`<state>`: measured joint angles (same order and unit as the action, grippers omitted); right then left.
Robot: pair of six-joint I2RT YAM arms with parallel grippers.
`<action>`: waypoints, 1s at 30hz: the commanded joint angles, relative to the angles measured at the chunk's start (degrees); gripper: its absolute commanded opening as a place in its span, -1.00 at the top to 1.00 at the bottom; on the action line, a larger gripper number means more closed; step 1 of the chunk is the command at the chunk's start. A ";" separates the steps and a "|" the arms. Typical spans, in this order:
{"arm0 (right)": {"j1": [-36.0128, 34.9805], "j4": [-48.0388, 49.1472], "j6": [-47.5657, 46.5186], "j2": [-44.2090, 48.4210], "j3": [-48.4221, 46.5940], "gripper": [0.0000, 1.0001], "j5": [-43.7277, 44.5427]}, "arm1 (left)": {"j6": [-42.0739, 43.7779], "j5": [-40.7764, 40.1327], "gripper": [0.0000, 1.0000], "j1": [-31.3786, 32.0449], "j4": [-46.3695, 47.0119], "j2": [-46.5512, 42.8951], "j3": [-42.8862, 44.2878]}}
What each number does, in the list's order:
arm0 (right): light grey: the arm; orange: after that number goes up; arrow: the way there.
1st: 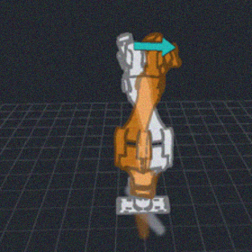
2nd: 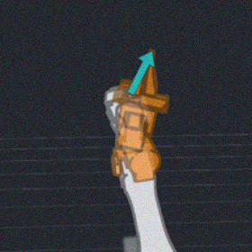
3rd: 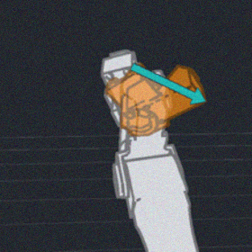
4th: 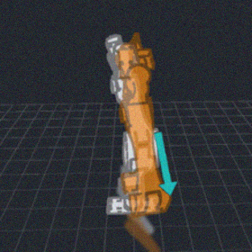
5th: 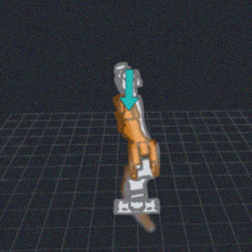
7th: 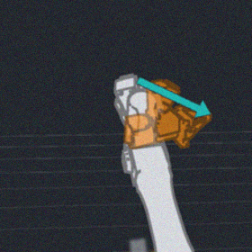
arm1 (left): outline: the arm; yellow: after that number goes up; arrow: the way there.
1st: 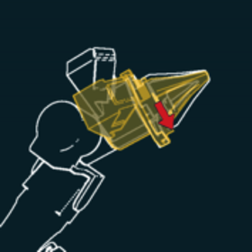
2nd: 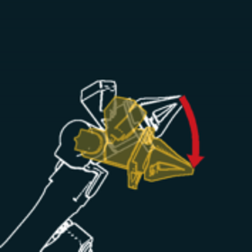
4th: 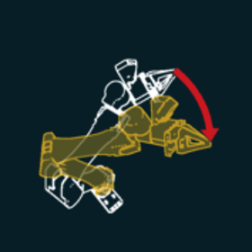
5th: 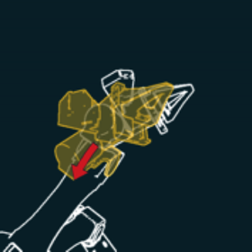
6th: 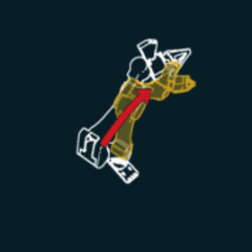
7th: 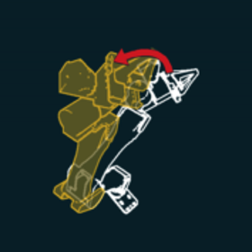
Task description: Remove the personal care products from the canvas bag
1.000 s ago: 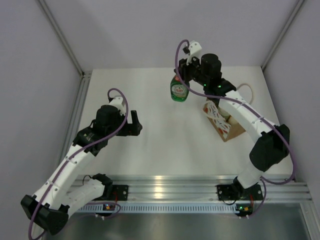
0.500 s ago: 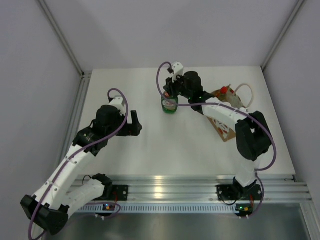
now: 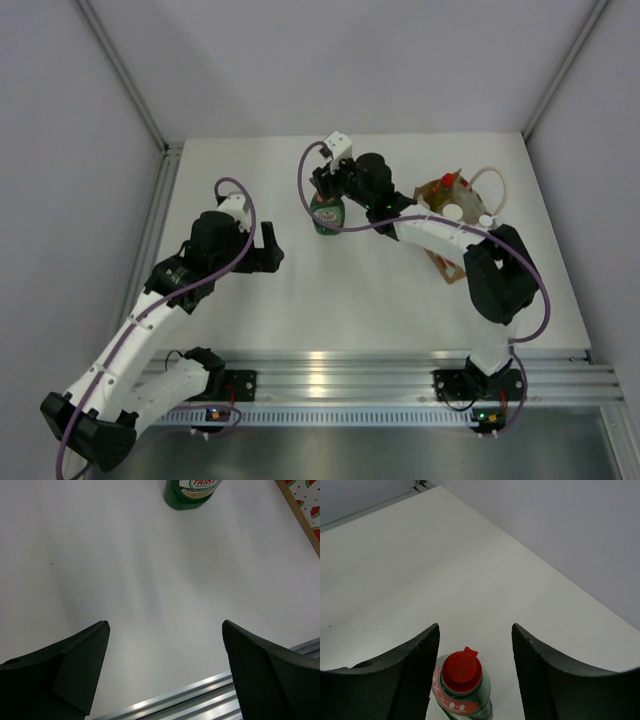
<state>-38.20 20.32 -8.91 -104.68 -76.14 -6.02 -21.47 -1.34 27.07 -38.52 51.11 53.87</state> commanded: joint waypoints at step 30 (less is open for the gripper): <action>25.62 -3.70 9.35 29.54 20.94 -0.52 21.49 | 0.73 -0.06 -0.96 0.26 3.10 0.39 -0.17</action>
<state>-13.63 14.92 1.08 -73.93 -54.68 17.37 -21.21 -1.32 27.07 -38.52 51.29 53.76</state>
